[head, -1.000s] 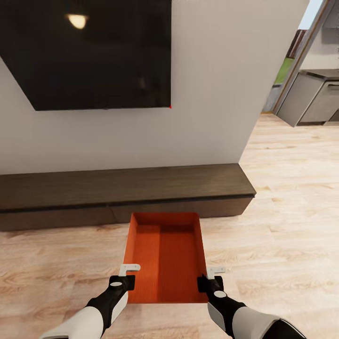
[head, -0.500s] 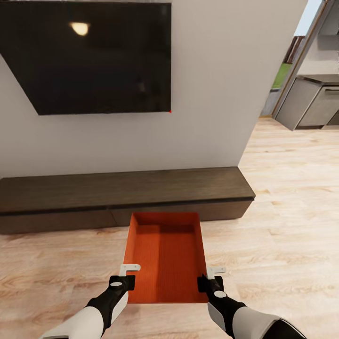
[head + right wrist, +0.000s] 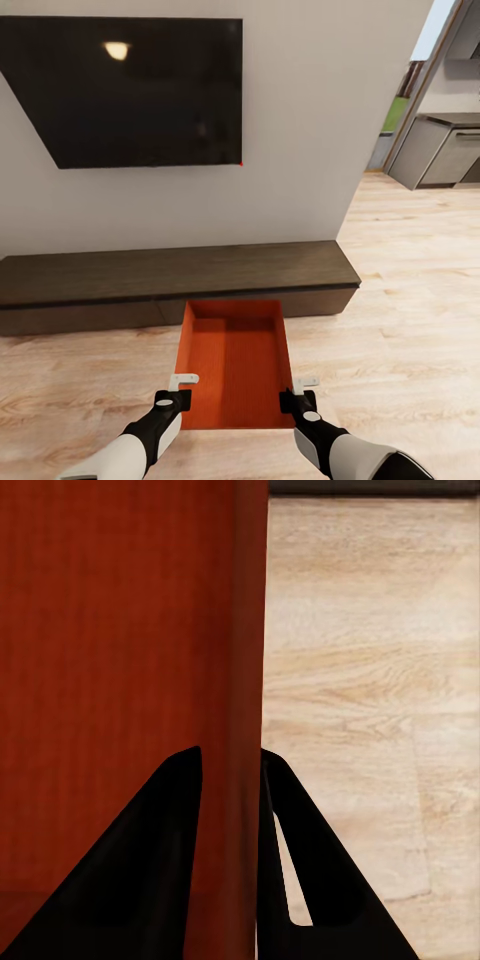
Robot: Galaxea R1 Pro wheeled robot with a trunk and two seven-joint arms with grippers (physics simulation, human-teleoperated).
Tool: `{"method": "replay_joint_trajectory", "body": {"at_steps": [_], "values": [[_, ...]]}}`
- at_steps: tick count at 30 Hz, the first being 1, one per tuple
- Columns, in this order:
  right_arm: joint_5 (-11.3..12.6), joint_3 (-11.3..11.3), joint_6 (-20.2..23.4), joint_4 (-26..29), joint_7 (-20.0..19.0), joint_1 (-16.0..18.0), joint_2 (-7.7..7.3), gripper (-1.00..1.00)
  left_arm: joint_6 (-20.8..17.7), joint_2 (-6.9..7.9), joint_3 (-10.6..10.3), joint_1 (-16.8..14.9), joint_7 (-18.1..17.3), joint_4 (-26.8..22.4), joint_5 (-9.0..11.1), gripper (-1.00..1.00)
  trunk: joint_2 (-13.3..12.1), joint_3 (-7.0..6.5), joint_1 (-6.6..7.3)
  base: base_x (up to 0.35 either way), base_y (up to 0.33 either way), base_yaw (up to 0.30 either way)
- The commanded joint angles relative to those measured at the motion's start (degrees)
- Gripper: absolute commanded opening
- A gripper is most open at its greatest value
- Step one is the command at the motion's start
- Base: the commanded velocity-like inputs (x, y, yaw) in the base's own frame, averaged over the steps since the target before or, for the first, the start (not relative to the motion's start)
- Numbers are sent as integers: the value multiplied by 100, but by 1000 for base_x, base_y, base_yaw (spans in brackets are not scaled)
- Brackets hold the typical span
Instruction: Move the two storage containers from the living room to the garage. In the garage, place one container on the floor and stack the other container on top of it (either order is fine).
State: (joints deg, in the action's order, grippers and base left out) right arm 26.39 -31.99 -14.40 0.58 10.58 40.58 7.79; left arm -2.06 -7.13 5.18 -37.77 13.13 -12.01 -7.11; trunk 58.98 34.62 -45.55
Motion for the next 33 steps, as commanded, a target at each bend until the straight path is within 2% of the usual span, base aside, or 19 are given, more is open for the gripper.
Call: {"method": "replay_joint_trajectory", "body": {"at_steps": [1,33], "values": [[138,97,-28,-23,32,3,29,-100,-25,-15,168,-2,111,-30,-177,-100,3,-5,0,0,0,0],[138,97,-28,-23,32,3,29,-100,-22,-16,169,-2,111,-38,-177,-100,3,-299,0,0,0,0]]}}
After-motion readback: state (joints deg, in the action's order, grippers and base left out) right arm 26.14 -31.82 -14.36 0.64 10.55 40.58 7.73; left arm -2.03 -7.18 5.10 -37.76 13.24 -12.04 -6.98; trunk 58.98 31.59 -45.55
